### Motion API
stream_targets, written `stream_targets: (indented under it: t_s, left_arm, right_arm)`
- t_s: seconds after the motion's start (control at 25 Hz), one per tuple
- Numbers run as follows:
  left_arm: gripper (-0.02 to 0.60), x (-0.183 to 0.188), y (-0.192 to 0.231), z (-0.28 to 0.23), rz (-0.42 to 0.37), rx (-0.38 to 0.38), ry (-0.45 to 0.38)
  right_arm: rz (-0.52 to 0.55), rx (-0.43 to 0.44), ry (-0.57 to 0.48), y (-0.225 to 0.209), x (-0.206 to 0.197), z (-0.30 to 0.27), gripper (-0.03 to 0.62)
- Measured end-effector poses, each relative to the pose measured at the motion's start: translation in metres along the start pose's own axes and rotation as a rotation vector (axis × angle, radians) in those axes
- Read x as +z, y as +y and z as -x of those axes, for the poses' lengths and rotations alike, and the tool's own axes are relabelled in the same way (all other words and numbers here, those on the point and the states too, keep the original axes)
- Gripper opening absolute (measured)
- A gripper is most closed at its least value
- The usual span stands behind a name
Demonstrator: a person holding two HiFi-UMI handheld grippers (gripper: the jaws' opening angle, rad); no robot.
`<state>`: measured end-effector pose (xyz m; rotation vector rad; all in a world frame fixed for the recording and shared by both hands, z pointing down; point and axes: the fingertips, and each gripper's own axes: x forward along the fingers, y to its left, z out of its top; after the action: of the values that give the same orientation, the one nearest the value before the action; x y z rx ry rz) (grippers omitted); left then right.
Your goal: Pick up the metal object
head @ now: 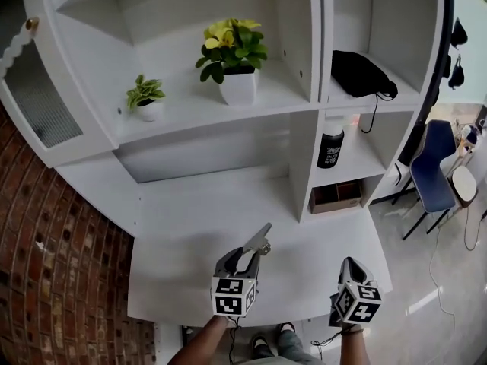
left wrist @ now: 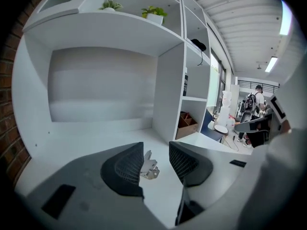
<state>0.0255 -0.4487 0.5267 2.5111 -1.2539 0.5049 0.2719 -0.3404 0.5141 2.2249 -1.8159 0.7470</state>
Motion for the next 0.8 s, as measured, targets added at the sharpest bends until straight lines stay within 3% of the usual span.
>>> stream_targets:
  t_s: [0.52, 0.8]
  left_arm:
    - [0.167, -0.035, -0.010, -0.050, -0.238, -0.092, 0.189]
    - [0.167, -0.067, -0.006, -0.075, -0.338, -0.100, 0.315]
  right_arm:
    - [-0.066, -0.039, 0.067, -0.020, -0.038, -0.032, 0.002]
    - [-0.094, -0.062, 0.091, -0.033, -0.058, -0.050, 0.002]
